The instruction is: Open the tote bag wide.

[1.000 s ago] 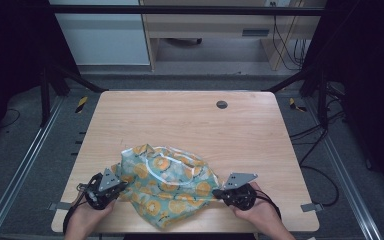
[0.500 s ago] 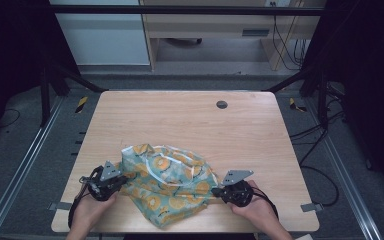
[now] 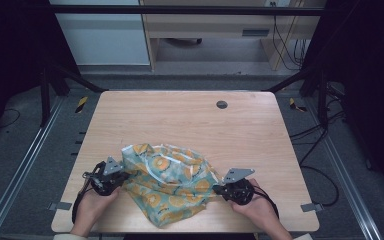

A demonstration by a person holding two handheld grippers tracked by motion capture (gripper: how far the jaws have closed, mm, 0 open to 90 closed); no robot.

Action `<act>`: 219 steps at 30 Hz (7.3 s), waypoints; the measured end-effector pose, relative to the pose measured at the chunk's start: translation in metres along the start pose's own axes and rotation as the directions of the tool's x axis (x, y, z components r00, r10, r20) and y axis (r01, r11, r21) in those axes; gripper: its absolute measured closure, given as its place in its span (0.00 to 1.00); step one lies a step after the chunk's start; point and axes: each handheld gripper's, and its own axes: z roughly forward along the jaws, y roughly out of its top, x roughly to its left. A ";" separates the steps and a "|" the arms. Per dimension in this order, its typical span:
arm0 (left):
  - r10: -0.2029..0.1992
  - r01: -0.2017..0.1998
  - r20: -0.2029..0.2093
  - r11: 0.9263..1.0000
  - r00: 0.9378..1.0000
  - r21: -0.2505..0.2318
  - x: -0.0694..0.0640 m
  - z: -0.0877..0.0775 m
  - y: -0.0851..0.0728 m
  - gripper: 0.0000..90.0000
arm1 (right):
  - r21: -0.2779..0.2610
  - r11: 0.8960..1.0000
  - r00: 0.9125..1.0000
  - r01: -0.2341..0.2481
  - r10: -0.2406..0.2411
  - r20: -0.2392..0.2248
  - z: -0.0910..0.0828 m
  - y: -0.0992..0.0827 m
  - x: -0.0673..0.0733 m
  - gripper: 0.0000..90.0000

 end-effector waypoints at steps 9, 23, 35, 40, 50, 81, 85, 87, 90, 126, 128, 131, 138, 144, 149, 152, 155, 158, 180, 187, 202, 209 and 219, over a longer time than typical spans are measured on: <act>-0.012 0.012 -0.022 1.000 1.000 -0.016 -0.002 -0.009 -0.003 0.82 | -0.015 1.000 0.999 -0.010 0.011 0.037 -0.008 -0.003 0.001 0.78; -0.073 0.065 -0.038 0.980 0.997 -0.189 -0.011 -0.047 0.001 0.26 | -0.065 0.998 0.990 -0.024 0.033 0.137 -0.045 -0.006 0.003 0.26; -0.038 0.027 -0.043 0.973 0.998 -0.228 -0.007 -0.058 0.050 0.22 | -0.120 0.993 0.996 -0.008 0.018 0.086 -0.052 0.052 -0.008 0.36; -0.006 -0.006 -0.054 0.977 0.999 -0.215 0.000 -0.053 0.074 0.21 | -0.104 0.995 0.998 -0.002 0.008 0.058 -0.036 0.073 -0.008 0.39; -0.016 0.020 0.021 0.978 1.000 -0.208 0.012 -0.030 0.087 0.15 | -0.074 0.992 0.995 -0.103 0.102 -0.010 -0.004 0.085 -0.022 0.25; 0.011 0.000 0.104 0.994 0.995 -0.109 -0.003 -0.029 0.081 0.39 | -0.149 0.989 0.998 0.009 -0.018 -0.055 -0.021 0.088 -0.006 1.00; -0.003 0.014 0.087 0.992 0.996 -0.128 -0.005 -0.035 0.097 0.38 | -0.157 0.987 0.998 0.024 -0.033 -0.059 -0.024 0.091 -0.001 1.00; 0.003 0.007 0.074 0.992 0.997 -0.130 -0.007 -0.034 0.104 0.36 | -0.159 0.986 0.997 0.039 -0.049 -0.058 -0.025 0.092 0.002 1.00; 0.011 -0.002 0.075 0.993 0.997 -0.119 -0.011 -0.028 0.114 0.33 | -0.166 0.985 0.996 0.048 -0.059 -0.062 -0.026 0.093 0.006 1.00; 0.028 -0.036 -0.043 0.980 0.999 -0.194 -0.019 -0.057 0.095 1.00 | -0.255 0.964 0.997 0.073 -0.081 -0.020 -0.061 0.084 0.018 1.00; 0.026 -0.035 -0.044 0.974 0.999 -0.222 -0.021 -0.068 0.091 1.00 | -0.264 0.962 0.997 0.075 -0.080 -0.008 -0.065 0.081 0.019 1.00; 0.028 -0.038 -0.040 0.967 0.999 -0.253 -0.026 -0.081 0.084 1.00 | -0.280 0.957 0.997 0.076 -0.081 -0.005 -0.072 0.077 0.023 1.00; 0.033 -0.033 -0.005 0.963 0.999 -0.268 -0.035 -0.090 0.058 1.00 | -0.291 0.953 0.994 0.088 -0.102 -0.033 -0.076 0.059 0.035 1.00; 0.019 -0.010 0.038 0.975 0.999 -0.220 -0.039 -0.075 0.031 1.00 | -0.268 0.962 0.994 0.058 -0.081 -0.076 -0.065 0.041 0.035 1.00; 0.011 -0.001 0.060 0.985 0.998 -0.173 -0.038 -0.059 0.018 1.00 | -0.228 0.973 0.994 0.046 -0.067 -0.085 -0.052 0.034 0.033 1.00; 0.027 -0.018 0.060 0.990 0.998 -0.142 -0.040 -0.053 0.015 1.00 | -0.199 0.979 0.994 0.050 -0.069 -0.087 -0.046 0.030 0.033 1.00; 0.046 -0.039 0.060 0.992 0.997 -0.116 -0.043 -0.050 0.012 1.00 | -0.171 0.984 0.993 0.049 -0.066 -0.095 -0.040 0.026 0.032 1.00; 0.059 -0.053 0.066 0.995 0.996 -0.087 -0.046 -0.045 0.009 1.00 | -0.134 0.990 0.994 0.039 -0.052 -0.098 -0.032 0.022 0.030 1.00; 0.088 -0.089 0.064 0.996 0.994 0.021 -0.044 -0.023 -0.003 1.00 | 0.007 0.999 0.997 0.041 -0.041 -0.073 -0.003 0.011 0.028 1.00; 0.084 -0.086 0.061 0.996 0.995 0.028 -0.042 -0.021 -0.004 1.00 | 0.025 0.999 0.997 0.047 -0.045 -0.065 -0.001 0.010 0.028 1.00; 0.086 -0.088 0.050 0.995 0.995 0.042 -0.044 -0.020 -0.005 1.00 | 0.035 0.997 0.997 0.066 -0.065 -0.031 -0.004 0.009 0.033 1.00; 0.047 -0.048 0.054 0.999 0.997 0.025 -0.040 -0.020 -0.006 1.00 | 0.049 0.996 0.997 0.076 -0.075 -0.032 0.000 0.009 0.035 1.00; 0.047 -0.048 0.048 0.999 0.998 0.016 -0.044 -0.024 -0.006 0.96 | 0.046 0.995 0.995 0.088 -0.087 -0.039 -0.002 0.009 0.038 1.00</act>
